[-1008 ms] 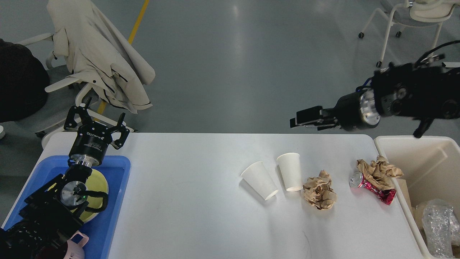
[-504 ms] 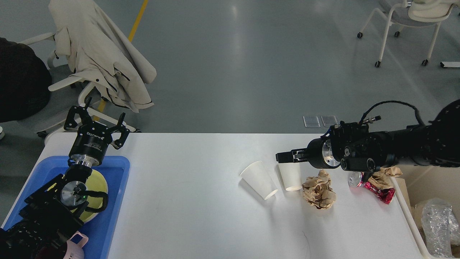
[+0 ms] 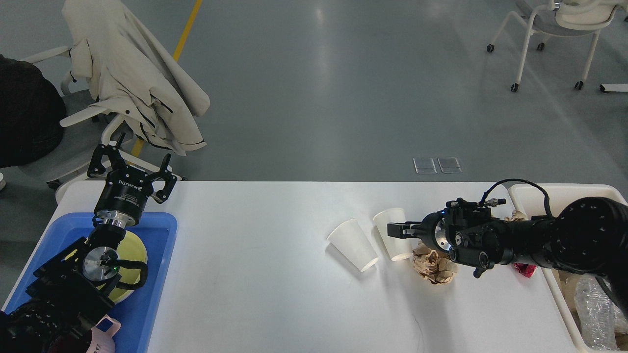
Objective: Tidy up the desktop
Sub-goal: 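Grasp the white paper cup farther from the robot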
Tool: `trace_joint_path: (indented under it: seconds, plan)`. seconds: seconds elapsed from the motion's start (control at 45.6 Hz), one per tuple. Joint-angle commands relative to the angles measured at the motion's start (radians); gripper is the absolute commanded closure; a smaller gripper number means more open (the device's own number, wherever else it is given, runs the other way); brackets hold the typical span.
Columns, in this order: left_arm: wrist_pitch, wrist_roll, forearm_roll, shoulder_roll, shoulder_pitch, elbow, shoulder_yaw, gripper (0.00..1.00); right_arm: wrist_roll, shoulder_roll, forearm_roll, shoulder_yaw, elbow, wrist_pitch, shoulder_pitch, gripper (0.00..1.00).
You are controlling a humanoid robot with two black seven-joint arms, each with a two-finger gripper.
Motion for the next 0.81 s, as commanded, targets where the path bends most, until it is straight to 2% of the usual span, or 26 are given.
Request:
trace_joint_path:
  seconds: [0.0, 0.46, 0.657, 0.701, 0.723, 0.789]
  plan:
    - [0.0, 0.0, 0.0, 0.0, 0.0, 0.0, 0.0, 0.0, 0.002, 0.0, 0.0, 0.04, 0.005, 0.001, -0.007, 0.0]
    - [0.0, 0.0, 0.0, 0.0, 0.0, 0.0, 0.0, 0.0, 0.011, -0.002, 0.0, 0.088, 0.004, -0.004, -0.069, 0.0]
    - [0.0, 0.0, 0.0, 0.0, 0.0, 0.0, 0.0, 0.0, 0.01, -0.002, 0.002, 0.122, -0.004, -0.056, -0.089, 0.03]
    - [0.0, 0.0, 0.0, 0.0, 0.0, 0.0, 0.0, 0.0, 0.001, 0.0, 0.006, 0.122, -0.004, -0.057, -0.089, 0.1]
    - [0.0, 0.0, 0.0, 0.0, 0.0, 0.0, 0.0, 0.0, -0.001, 0.0, 0.008, 0.122, -0.005, -0.057, -0.089, 0.17]
    - [0.0, 0.0, 0.0, 0.0, 0.0, 0.0, 0.0, 0.0, -0.002, -0.002, 0.008, 0.12, -0.005, -0.056, -0.095, 0.49]
